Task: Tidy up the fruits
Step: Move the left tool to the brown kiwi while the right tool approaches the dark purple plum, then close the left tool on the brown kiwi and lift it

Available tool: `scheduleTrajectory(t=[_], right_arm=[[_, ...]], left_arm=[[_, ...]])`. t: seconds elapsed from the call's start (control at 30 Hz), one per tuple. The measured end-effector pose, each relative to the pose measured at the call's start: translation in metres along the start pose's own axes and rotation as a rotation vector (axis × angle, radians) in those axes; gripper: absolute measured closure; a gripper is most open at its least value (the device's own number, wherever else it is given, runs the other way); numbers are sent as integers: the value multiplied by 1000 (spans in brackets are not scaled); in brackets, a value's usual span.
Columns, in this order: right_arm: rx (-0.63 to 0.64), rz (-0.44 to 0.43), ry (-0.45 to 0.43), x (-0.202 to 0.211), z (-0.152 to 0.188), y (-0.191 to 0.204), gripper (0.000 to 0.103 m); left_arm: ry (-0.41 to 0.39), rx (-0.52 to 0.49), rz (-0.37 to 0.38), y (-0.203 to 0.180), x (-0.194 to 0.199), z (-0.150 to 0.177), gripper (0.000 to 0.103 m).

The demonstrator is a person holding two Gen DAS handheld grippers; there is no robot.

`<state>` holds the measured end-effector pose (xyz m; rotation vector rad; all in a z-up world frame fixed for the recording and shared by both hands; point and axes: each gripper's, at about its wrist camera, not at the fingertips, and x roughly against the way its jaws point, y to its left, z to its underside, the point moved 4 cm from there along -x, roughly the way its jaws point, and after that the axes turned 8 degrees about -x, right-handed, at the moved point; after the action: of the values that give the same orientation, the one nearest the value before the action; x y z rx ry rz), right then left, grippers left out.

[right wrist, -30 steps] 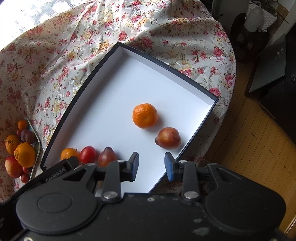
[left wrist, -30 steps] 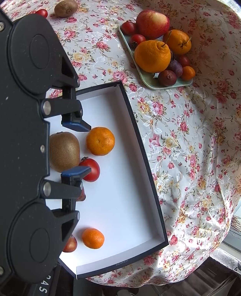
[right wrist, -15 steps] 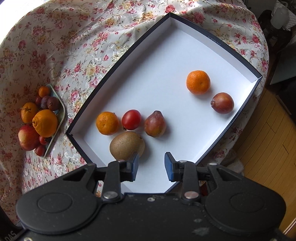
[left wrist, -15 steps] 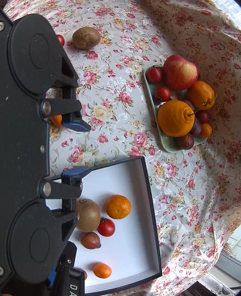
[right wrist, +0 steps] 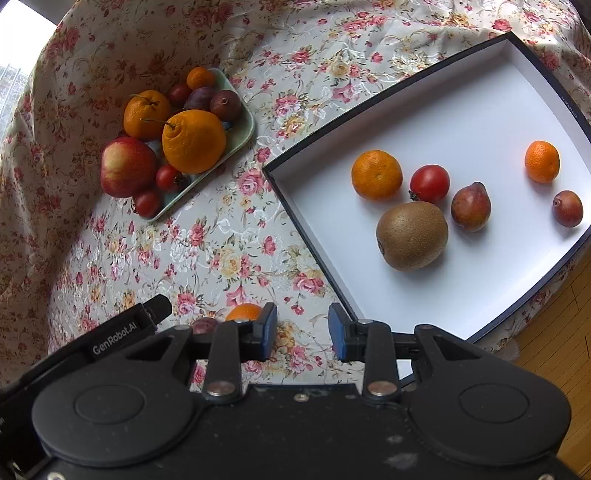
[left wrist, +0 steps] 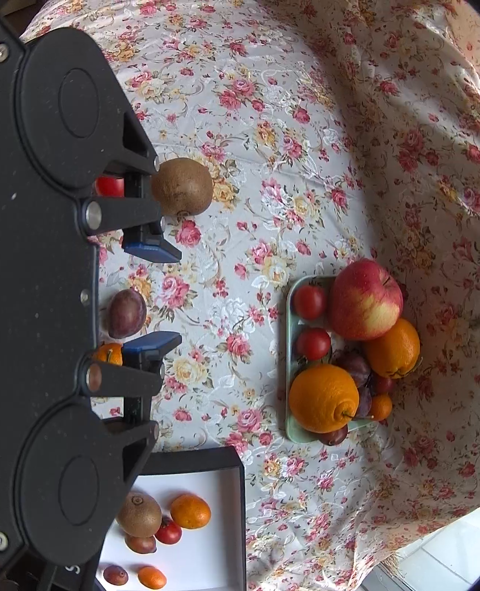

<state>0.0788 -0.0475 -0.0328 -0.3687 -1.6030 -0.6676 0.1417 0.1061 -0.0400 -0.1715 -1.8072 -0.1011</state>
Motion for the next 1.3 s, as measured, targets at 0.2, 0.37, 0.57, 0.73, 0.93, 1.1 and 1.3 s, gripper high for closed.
scheduleTrajectory(t=[0.2,0.37,0.57,0.73,0.93,1.1,1.3], right_arm=[[78,3,12,-14,17,39,69],[120,-1,31,-25,31,63,69],[179,-8,45,-38,47,91,69],[231,8,18,-49,55,108,69],[296,65,1,-68,59,121,69],[313,109,2,-80,62,122,69],[324,140,-20,-86,58,122,69]], left_arm=[[-14,51,-18,39,6,2,53],[-16,86,-36,67,8,2,53],[-2,145,-46,94,9,4,52],[5,181,-50,110,7,2,53],[8,168,-33,112,7,1,52],[18,151,-20,111,4,1,52],[33,152,-21,111,0,2,52]])
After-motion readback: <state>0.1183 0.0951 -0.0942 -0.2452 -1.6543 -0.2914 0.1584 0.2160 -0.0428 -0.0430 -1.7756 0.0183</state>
